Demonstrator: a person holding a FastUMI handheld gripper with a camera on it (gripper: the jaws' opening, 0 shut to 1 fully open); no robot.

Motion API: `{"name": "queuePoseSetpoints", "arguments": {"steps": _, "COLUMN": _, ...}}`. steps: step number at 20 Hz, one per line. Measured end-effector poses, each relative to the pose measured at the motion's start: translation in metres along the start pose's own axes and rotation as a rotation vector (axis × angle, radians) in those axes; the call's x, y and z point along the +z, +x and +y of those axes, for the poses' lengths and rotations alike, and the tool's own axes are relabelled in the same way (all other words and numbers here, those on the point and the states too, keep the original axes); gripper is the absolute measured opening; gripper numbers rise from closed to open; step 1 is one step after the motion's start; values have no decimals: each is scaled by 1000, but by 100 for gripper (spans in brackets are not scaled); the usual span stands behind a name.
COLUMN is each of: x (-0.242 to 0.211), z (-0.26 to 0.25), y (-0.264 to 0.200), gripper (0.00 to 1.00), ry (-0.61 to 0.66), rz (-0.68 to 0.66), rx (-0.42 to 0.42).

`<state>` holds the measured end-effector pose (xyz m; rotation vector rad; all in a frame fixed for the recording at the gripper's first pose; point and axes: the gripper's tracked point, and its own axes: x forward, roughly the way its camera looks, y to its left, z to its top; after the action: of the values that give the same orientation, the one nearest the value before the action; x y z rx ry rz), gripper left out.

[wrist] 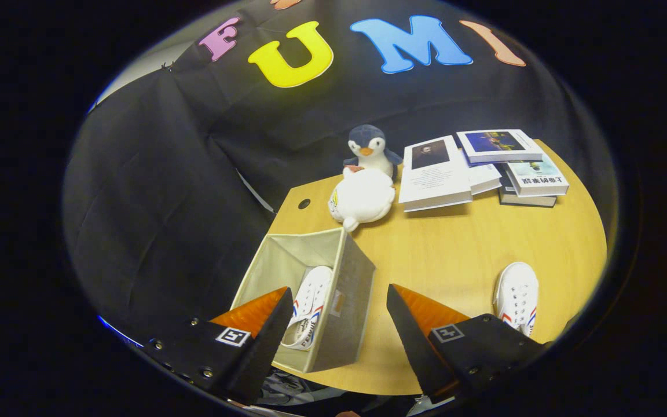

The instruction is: Open the storage box then place both shoes into the box .Put the left shoe in first, then the right shoe, with the right side of both shoes facing outward in a uniform manner.

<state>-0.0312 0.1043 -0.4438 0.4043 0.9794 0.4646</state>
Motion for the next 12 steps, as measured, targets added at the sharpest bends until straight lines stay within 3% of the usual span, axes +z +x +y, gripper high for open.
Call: {"name": "queuePoseSetpoints", "arguments": {"steps": 12, "x": 0, "z": -69, "y": -37, "gripper": 98, "ry": 35, "rz": -25, "rx": -159}}
